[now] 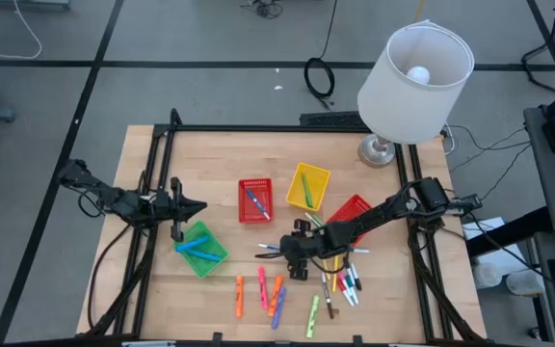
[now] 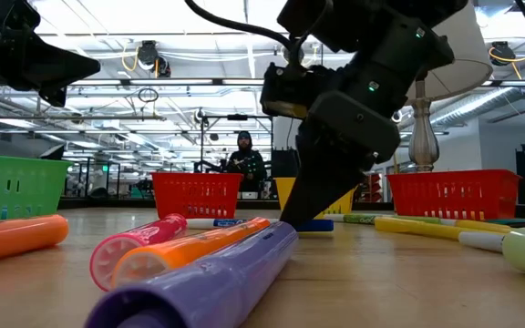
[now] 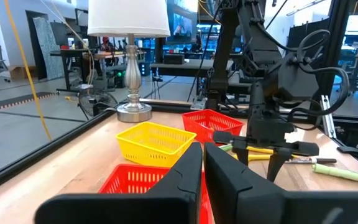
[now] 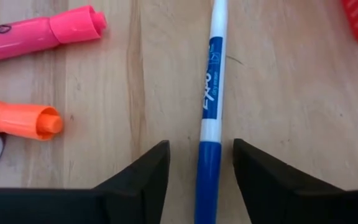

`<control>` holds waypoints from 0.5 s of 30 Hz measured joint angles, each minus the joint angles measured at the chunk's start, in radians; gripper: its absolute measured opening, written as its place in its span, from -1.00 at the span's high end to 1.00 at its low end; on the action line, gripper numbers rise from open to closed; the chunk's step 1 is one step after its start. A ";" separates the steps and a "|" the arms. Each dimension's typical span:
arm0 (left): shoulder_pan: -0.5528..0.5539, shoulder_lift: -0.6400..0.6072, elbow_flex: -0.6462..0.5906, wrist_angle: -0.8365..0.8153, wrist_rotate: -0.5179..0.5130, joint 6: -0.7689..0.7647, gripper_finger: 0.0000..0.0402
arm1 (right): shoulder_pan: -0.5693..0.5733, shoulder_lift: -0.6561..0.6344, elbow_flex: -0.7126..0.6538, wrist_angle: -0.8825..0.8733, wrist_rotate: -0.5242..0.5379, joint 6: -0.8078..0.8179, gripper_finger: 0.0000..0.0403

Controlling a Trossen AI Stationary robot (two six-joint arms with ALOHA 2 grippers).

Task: Pick & Place Markers
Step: Put the purple marker pen into the left red bin

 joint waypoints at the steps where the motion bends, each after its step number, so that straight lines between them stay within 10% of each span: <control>1: 0.000 0.000 0.000 0.000 0.000 0.000 0.87 | 0.000 0.000 -0.007 0.015 0.000 0.000 0.23; 15: 0.000 0.000 0.000 0.008 0.000 -0.005 0.87 | -0.008 0.002 -0.018 0.031 -0.001 0.017 0.90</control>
